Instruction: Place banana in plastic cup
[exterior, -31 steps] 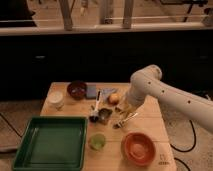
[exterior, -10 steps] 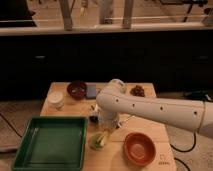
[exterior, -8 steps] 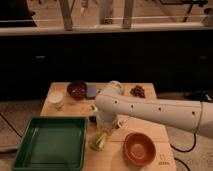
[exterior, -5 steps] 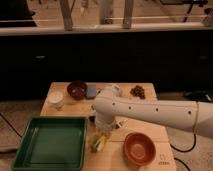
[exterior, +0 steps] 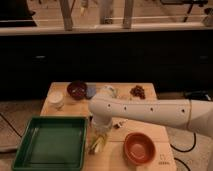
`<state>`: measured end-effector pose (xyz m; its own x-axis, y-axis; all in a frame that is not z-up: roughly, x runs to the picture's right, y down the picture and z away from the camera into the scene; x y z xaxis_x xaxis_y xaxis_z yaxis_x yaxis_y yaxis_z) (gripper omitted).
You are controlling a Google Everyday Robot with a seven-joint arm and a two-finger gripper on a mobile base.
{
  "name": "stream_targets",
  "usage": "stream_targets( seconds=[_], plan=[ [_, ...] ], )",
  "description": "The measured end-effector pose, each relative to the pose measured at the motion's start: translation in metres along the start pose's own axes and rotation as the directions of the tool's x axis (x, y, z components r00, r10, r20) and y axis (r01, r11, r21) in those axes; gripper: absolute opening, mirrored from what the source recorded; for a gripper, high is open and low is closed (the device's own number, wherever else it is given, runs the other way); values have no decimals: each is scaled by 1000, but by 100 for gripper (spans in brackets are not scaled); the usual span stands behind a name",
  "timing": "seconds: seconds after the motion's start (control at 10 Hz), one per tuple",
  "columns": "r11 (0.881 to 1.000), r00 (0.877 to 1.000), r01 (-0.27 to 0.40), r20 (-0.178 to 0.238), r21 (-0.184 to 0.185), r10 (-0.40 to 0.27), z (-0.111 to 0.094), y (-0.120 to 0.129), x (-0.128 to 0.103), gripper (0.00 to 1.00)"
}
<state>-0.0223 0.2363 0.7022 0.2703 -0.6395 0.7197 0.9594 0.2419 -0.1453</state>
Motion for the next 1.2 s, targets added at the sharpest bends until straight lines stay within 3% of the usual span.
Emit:
stream_targets(
  seconds=[0.4,0.5,0.7,1.2],
  plan=[
    [1000,1000,11,5,-9,-11,2,-4,-4,0],
    [1000,1000,13,7,-11,-13,2,-4,-4,5],
    [1000,1000,12,11,-14,-11,3,-4,-5,20],
    [1000,1000,6,15,-17,-6,3,-2,-6,72]
  ],
)
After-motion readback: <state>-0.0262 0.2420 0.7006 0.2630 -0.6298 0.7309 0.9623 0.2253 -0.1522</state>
